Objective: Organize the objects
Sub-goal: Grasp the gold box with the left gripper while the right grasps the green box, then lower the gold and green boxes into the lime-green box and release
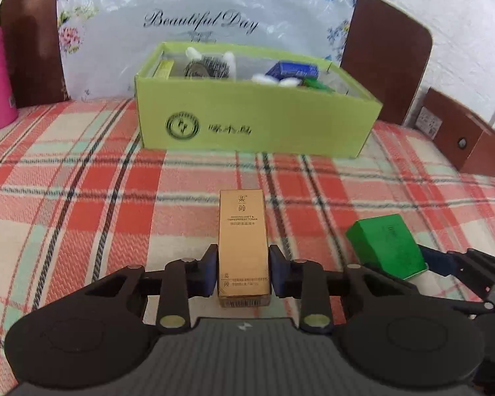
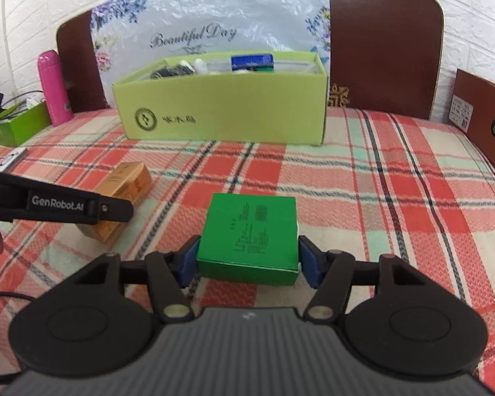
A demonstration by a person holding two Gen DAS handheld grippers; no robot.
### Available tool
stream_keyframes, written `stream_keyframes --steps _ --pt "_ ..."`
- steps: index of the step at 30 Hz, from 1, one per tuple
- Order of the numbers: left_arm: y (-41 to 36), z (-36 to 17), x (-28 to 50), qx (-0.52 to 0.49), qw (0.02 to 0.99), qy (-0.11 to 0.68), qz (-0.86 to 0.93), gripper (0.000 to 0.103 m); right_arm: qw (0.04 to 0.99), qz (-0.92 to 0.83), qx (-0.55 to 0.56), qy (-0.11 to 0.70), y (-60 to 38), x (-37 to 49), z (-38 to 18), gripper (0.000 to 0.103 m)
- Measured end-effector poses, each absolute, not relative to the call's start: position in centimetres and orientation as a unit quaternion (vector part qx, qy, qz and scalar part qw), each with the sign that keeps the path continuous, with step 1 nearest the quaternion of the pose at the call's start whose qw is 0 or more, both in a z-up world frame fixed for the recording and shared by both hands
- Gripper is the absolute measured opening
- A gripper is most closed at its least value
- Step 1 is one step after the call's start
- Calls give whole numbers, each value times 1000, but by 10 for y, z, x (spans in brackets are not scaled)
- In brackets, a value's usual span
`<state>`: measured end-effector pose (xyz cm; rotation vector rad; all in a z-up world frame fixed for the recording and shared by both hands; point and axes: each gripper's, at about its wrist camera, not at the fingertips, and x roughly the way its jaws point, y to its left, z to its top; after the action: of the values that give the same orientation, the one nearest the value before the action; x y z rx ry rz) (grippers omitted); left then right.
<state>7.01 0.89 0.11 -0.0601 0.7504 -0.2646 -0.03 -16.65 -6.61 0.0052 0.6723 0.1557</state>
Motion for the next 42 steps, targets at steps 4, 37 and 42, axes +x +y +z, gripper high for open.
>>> stream_keyframes --steps 4,37,42 --pt "10 35 76 -41 933 325 -145 33 953 90 0 291 -165 3 -41 60" --pt "2 51 193 -63 958 264 -95 78 976 26 -113 184 -168 153 -30 100" --pt "5 61 177 -68 958 265 -86 78 977 20 -88 193 -174 142 -22 103"
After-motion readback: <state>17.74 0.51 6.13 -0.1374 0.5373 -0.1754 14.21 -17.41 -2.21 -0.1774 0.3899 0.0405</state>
